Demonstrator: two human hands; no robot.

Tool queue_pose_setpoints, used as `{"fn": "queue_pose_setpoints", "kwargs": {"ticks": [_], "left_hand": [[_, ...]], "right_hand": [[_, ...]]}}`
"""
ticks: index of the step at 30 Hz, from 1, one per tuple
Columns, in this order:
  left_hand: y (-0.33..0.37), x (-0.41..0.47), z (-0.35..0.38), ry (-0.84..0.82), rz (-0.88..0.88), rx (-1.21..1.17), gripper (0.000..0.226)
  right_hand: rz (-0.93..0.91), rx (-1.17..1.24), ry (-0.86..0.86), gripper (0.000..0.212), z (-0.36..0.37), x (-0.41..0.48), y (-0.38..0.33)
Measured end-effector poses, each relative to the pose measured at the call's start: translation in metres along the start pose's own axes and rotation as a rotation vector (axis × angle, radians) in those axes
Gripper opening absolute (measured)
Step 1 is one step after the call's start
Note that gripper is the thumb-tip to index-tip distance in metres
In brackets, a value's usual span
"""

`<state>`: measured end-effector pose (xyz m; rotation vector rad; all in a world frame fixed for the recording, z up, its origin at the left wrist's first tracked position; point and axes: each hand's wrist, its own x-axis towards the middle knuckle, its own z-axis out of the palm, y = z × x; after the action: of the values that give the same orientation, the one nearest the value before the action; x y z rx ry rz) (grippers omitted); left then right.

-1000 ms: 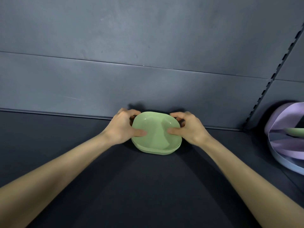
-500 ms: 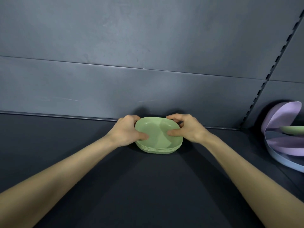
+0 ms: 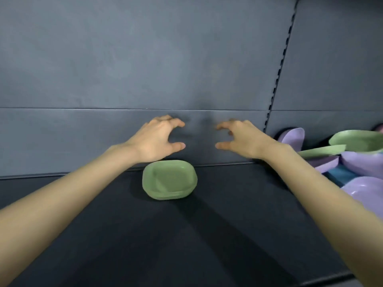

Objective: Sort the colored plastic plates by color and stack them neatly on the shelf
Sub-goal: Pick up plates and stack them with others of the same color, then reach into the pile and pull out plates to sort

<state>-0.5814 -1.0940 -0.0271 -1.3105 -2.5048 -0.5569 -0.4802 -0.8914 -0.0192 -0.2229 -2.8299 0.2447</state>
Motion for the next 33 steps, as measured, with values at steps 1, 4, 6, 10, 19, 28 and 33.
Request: {"fn": "queue_pose_setpoints", "kwargs": {"ticks": [1, 4, 6, 10, 19, 28, 33], "left_hand": [[0.01, 0.004, -0.004, 0.012, 0.031, 0.009, 0.057], [0.043, 0.012, -0.011, 0.056, 0.114, 0.024, 0.057], [0.066, 0.015, -0.012, 0.089, 0.164, 0.021, 0.057], [0.121, 0.015, -0.004, 0.124, 0.214, 0.0, 0.057], [0.256, 0.004, 0.051, 0.12, 0.184, -0.043, 0.054], [0.314, 0.047, 0.072, 0.107, 0.191, 0.006, 0.05], [0.324, 0.073, 0.101, 0.069, 0.151, -0.038, 0.054]], "right_hand": [[0.004, -0.016, 0.036, 0.052, -0.011, -0.007, 0.005], [0.037, -0.056, 0.129, 0.051, -0.041, -0.033, 0.022], [0.056, -0.08, 0.177, 0.05, -0.058, -0.052, 0.036], [0.081, -0.107, 0.242, 0.047, -0.083, -0.096, 0.071], [0.113, -0.098, 0.195, 0.045, -0.113, -0.195, 0.167], [0.075, -0.077, 0.215, 0.045, -0.126, -0.195, 0.247], [0.055, -0.071, 0.189, 0.044, -0.121, -0.183, 0.278]]}}
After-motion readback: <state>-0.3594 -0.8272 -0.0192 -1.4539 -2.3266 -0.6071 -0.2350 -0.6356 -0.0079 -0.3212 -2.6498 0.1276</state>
